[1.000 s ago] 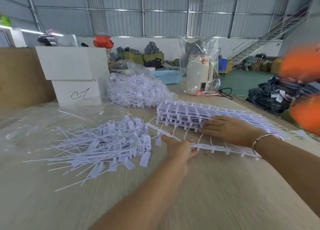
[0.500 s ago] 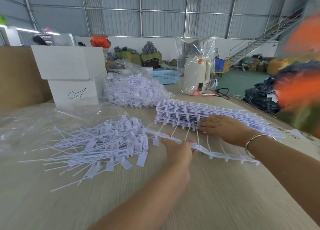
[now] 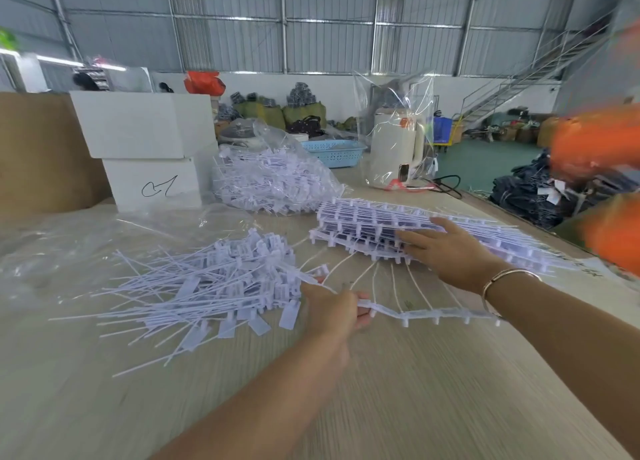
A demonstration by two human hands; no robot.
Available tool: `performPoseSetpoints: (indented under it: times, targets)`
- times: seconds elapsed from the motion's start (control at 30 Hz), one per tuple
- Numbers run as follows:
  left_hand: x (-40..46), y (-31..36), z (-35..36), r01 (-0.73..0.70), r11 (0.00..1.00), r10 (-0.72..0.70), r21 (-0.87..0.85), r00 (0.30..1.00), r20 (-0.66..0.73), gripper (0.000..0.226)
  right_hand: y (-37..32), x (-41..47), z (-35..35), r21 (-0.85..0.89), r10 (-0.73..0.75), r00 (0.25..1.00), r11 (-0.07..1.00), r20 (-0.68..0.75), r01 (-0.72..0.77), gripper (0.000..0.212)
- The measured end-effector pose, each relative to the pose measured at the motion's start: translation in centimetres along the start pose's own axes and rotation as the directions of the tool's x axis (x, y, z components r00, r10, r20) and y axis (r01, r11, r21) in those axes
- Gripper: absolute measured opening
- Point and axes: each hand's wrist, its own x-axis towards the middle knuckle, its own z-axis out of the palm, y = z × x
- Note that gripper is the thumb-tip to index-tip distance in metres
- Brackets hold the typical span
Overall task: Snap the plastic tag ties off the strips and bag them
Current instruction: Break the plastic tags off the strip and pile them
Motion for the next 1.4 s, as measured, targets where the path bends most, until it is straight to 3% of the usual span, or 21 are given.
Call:
performPoseSetpoints:
  times: [0.1,0.2,0.33,0.47,0.67,0.8,0.9,1.03,1.1,1.27,1.33,1.4]
  targets:
    - [-0.5,0.5,0.3,0.035,0.999,-0.035,-0.012,0.999,0.013,0.032,-0.6,0.5,-0.4,0.037,0.069,0.997,0.997,-0.018,-0.068,0.058]
    - [-0.8,1.0,0.5,0.032,0.999,-0.032,-0.008,0.999,0.019,0.052,-0.6,1.1,-0.1,0.166,0.204,0.977,0.967,-0.057,-0.193,0.07]
    - [-1.7,0.7,-0.2,-0.012,0.998,0.01,0.057,0.999,0.046,0.064,-0.6,1.1,0.0,0.336,0.296,0.946,0.911,-0.135,-0.237,0.079]
    - [-2.8,0.8,-1.6,-0.222,0.968,0.216,0.119,0.975,0.059,0.052,-0.6,0.8,0.4,0.183,0.076,0.994,0.981,-0.081,-0.06,0.066]
    - [-3.9,3.3,-3.0,-0.417,0.889,0.406,0.19,0.909,0.093,0.043,-0.4,1.0,0.2,0.162,0.011,0.999,0.987,0.038,-0.017,0.066]
    - [-4.2,4.0,-5.0,-0.415,0.892,0.413,0.178,0.909,0.047,0.04,0.6,0.7,-0.2,0.174,-0.009,0.999,0.985,0.032,0.004,0.063]
    - [-3.9,3.5,-6.5,-0.329,0.936,0.338,0.126,0.94,-0.054,0.034,0.4,-0.4,-0.5,-0.012,-0.149,0.97,0.989,-0.193,0.149,0.065]
    - [-3.8,3.4,-8.8,-0.266,0.961,0.274,0.069,0.95,-0.149,0.022,0.6,-2.6,1.0,-0.133,-0.215,0.938,0.974,-0.271,0.185,0.075]
    - [-3.9,3.7,-9.8,-0.26,0.961,0.271,0.093,0.951,-0.146,0.016,0.7,-3.5,1.5,-0.127,-0.189,0.945,0.979,-0.269,0.16,0.072]
    - [-3.5,3.8,-10.3,-0.281,0.947,0.299,0.158,0.949,-0.104,0.031,-0.1,-4.2,0.1,-0.039,-0.062,0.969,0.998,-0.239,0.054,0.059]
    - [-3.5,4.5,-9.9,-0.294,0.951,0.301,0.095,0.951,-0.077,0.018,-0.9,-3.7,-0.7,0.062,0.025,0.942,0.998,-0.334,-0.004,0.057]
    - [-3.4,5.9,-9.8,-0.267,0.963,0.268,0.024,0.961,-0.065,0.005,-2.2,-3.1,-1.7,0.265,0.123,0.896,0.964,-0.427,-0.006,0.039]
